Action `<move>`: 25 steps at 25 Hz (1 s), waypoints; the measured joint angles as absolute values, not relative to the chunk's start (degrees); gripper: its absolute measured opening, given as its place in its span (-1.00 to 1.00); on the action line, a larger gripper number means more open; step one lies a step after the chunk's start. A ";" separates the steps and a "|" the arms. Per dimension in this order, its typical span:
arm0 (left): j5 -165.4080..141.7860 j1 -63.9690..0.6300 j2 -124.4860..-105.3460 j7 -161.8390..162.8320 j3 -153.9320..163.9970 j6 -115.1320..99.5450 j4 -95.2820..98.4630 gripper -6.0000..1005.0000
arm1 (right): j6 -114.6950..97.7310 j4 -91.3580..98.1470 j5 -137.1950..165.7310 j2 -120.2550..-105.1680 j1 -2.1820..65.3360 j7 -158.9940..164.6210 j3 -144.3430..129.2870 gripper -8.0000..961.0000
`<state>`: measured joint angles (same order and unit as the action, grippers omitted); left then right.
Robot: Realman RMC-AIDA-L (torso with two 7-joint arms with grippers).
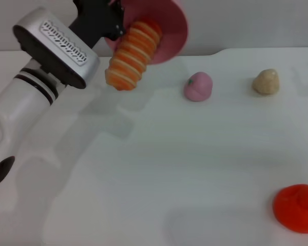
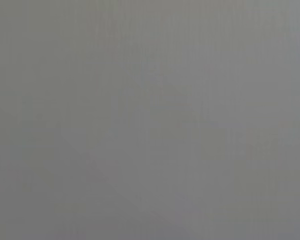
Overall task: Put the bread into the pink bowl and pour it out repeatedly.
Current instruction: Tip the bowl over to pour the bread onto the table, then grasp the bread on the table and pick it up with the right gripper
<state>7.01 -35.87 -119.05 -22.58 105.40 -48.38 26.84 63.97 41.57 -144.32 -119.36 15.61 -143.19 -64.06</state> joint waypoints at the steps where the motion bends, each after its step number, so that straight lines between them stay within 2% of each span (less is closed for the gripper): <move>1: 7.76 -35.69 -119.06 -22.59 105.57 -49.44 26.78 -0.90 | 63.99 41.57 -144.32 -119.35 15.62 -143.19 -64.06 0.00; 15: 11.66 -35.53 -119.09 -22.43 107.87 -52.52 26.71 -0.90 | 64.16 41.81 -144.32 -119.35 15.77 -143.19 -65.06 0.00; 25: 13.78 -39.39 -118.68 -15.62 107.15 -46.26 26.61 -0.90 | 63.67 39.78 -144.32 -119.30 17.13 -143.41 -65.40 0.00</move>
<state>13.78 -39.39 -118.68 -15.62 107.15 -46.26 26.61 63.67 39.78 -144.32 -119.30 17.13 -143.41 -65.40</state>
